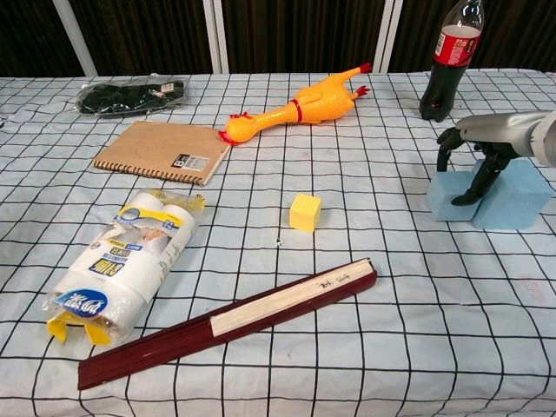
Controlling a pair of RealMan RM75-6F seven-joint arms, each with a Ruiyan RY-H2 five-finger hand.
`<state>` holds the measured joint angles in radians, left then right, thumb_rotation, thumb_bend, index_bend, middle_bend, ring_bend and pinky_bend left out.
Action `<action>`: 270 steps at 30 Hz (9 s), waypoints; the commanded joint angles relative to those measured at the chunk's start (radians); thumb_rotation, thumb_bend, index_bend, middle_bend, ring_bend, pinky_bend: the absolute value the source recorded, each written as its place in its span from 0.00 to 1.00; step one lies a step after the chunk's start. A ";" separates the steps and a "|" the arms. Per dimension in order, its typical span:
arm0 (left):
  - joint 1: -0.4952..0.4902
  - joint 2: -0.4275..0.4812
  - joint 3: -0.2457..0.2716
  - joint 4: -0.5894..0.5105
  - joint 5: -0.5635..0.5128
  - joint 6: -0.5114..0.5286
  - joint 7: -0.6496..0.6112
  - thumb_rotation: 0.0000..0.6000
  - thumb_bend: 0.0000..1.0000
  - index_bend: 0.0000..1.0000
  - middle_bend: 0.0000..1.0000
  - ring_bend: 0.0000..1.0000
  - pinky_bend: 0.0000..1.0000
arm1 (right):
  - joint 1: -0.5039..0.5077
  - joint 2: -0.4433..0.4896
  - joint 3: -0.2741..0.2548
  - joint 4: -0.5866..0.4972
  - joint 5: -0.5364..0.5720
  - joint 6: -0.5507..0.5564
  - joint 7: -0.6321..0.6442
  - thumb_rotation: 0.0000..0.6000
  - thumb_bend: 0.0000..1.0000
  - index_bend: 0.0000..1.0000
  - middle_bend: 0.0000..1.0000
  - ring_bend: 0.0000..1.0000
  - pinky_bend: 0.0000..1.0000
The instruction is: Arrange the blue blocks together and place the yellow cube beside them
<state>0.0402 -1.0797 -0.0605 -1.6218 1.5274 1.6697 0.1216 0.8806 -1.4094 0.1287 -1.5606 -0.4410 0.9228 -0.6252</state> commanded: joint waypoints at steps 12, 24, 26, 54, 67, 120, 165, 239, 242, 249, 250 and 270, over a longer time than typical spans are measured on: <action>0.000 -0.001 -0.001 0.001 -0.001 0.000 0.002 1.00 0.04 0.19 0.06 0.00 0.00 | 0.000 -0.002 -0.009 0.007 -0.005 0.002 0.009 1.00 0.27 0.46 0.01 0.00 0.09; 0.000 -0.002 -0.002 0.003 -0.001 0.000 0.004 1.00 0.04 0.19 0.06 0.00 0.00 | 0.000 -0.005 -0.014 0.008 0.000 0.007 0.012 1.00 0.27 0.46 0.01 0.00 0.09; 0.000 -0.002 -0.002 0.003 -0.002 0.000 0.004 1.00 0.04 0.19 0.06 0.00 0.00 | 0.001 -0.006 -0.014 0.009 0.000 0.007 0.012 1.00 0.27 0.46 0.01 0.00 0.09; 0.000 -0.004 -0.004 0.004 -0.005 0.000 0.010 1.00 0.04 0.19 0.06 0.00 0.00 | 0.015 0.005 -0.038 -0.009 0.023 0.012 -0.023 1.00 0.28 0.28 0.00 0.00 0.09; 0.000 -0.004 -0.003 0.004 -0.004 0.000 0.009 1.00 0.04 0.19 0.06 0.00 0.00 | 0.019 0.013 -0.043 -0.033 0.027 0.026 -0.036 1.00 0.28 0.35 0.00 0.00 0.09; 0.000 0.002 0.001 0.005 0.006 -0.001 -0.010 1.00 0.04 0.19 0.06 0.00 0.00 | 0.143 -0.065 0.087 -0.306 0.087 0.230 -0.143 1.00 0.19 0.22 0.00 0.00 0.09; -0.001 0.002 0.002 0.016 0.010 -0.001 -0.021 1.00 0.04 0.20 0.07 0.00 0.00 | 0.201 -0.532 0.241 0.128 0.183 0.344 -0.146 1.00 0.18 0.39 0.00 0.00 0.09; 0.001 -0.007 -0.006 0.014 -0.007 0.002 0.013 1.00 0.04 0.21 0.07 0.00 0.00 | -0.006 -0.220 0.215 -0.049 0.061 0.255 -0.153 1.00 0.30 0.48 0.00 0.00 0.09; 0.001 -0.008 -0.006 0.013 -0.008 0.002 0.015 1.00 0.04 0.21 0.07 0.00 0.00 | -0.012 -0.223 0.200 -0.035 0.048 0.246 -0.137 1.00 0.30 0.48 0.00 0.00 0.09; 0.001 -0.008 -0.007 0.014 -0.009 0.002 0.017 1.00 0.04 0.21 0.06 0.00 0.00 | -0.026 -0.228 0.173 0.004 0.018 0.213 -0.097 1.00 0.30 0.48 0.00 0.00 0.09; 0.001 -0.008 -0.007 0.014 -0.009 0.002 0.017 1.00 0.04 0.21 0.07 0.00 0.00 | -0.029 -0.226 0.168 0.009 0.012 0.204 -0.090 1.00 0.30 0.47 0.00 0.00 0.09; 0.002 -0.008 -0.008 0.011 -0.011 0.002 0.021 1.00 0.04 0.21 0.06 0.00 0.00 | -0.064 -0.184 0.107 0.062 -0.085 0.071 0.026 1.00 0.30 0.47 0.00 0.00 0.09</action>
<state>0.0417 -1.0881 -0.0683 -1.6109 1.5161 1.6720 0.1424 0.8178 -1.5976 0.2391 -1.5006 -0.5234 0.9989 -0.6032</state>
